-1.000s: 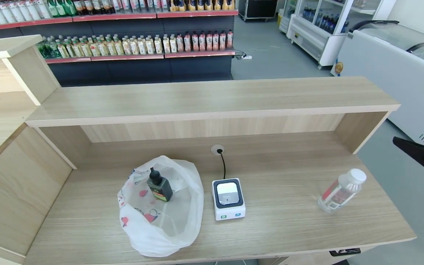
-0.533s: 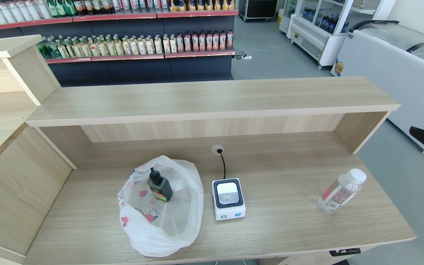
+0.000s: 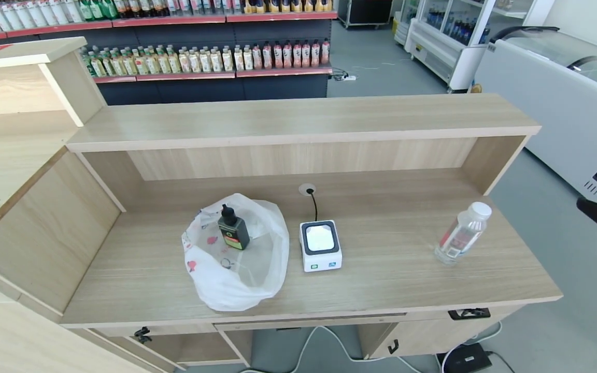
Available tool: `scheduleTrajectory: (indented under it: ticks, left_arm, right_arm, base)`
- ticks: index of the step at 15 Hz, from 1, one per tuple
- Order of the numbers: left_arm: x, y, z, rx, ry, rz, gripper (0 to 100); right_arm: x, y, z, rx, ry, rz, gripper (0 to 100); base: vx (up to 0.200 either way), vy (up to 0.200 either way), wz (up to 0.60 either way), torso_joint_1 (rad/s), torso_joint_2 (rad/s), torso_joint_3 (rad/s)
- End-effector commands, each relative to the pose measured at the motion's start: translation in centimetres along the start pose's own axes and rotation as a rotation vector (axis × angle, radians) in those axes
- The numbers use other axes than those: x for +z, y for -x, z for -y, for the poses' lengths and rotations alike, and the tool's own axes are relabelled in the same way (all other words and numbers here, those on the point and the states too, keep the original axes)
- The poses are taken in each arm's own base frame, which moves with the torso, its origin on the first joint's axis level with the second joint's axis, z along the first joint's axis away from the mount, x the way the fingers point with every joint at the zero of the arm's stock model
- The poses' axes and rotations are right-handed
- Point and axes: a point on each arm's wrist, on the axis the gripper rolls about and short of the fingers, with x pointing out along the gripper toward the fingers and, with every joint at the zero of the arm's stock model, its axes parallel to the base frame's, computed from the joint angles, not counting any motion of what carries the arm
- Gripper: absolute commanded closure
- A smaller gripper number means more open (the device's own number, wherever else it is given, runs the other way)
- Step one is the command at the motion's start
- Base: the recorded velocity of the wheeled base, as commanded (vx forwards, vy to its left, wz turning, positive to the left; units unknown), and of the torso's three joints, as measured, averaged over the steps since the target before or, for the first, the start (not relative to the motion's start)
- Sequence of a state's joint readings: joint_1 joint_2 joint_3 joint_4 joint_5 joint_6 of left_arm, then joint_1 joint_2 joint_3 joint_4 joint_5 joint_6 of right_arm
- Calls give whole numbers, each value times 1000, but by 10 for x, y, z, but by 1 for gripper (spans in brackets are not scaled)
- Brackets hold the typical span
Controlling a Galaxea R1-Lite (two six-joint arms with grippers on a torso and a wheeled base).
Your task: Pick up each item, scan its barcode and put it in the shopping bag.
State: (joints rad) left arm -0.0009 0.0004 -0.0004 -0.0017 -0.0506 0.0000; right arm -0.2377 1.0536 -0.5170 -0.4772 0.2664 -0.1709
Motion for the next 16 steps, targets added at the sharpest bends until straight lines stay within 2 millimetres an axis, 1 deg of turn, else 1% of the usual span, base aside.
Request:
scheduleTrajectory:
  ticks: [1,3,5,8,10,11,14,16]
  left_arm:
    - [0,0,0,-1,1,1,0]
    - [0,0,0,1,-2,1,0]
    - [0,0,0,1,0,1,0]
    - [0,0,0,-1,0,1,0]
    - [0,0,0,1,0,1,0]
    - [0,0,0,1,0,1,0]
    - [0,0,0,1,0,1,0]
    - [0,0,0,1,0,1,0]
  right_arm:
    - [-9,-8,10,-50,-24,-53,0]
    - [-17,-15,17,-76,-31,-71,0]
    - [-24,-23,19,-87,-18,-45,0]
    - [-49,-38,28,-136,38,19,0]
    - [-71,-36,25,-141,26,-20,0]
    - [-78,-38,25,-138,19,-42,0]
    - [-89,-55,31,-132,3,-91,0]
    - [-97,-65,36,-135,46,-124,0]
  base:
    - [-200,0,0,2,2,7]
    - [0,0,0,0,0,0]
    - [0,0,0,0,0,0]
    - [0,0,0,0,0,0]
    - [0,0,0,0,0,0]
    - [0,0,0,0,0,0]
    - [0,0,0,0,0,0]
    - [0,0,0,0,0,0]
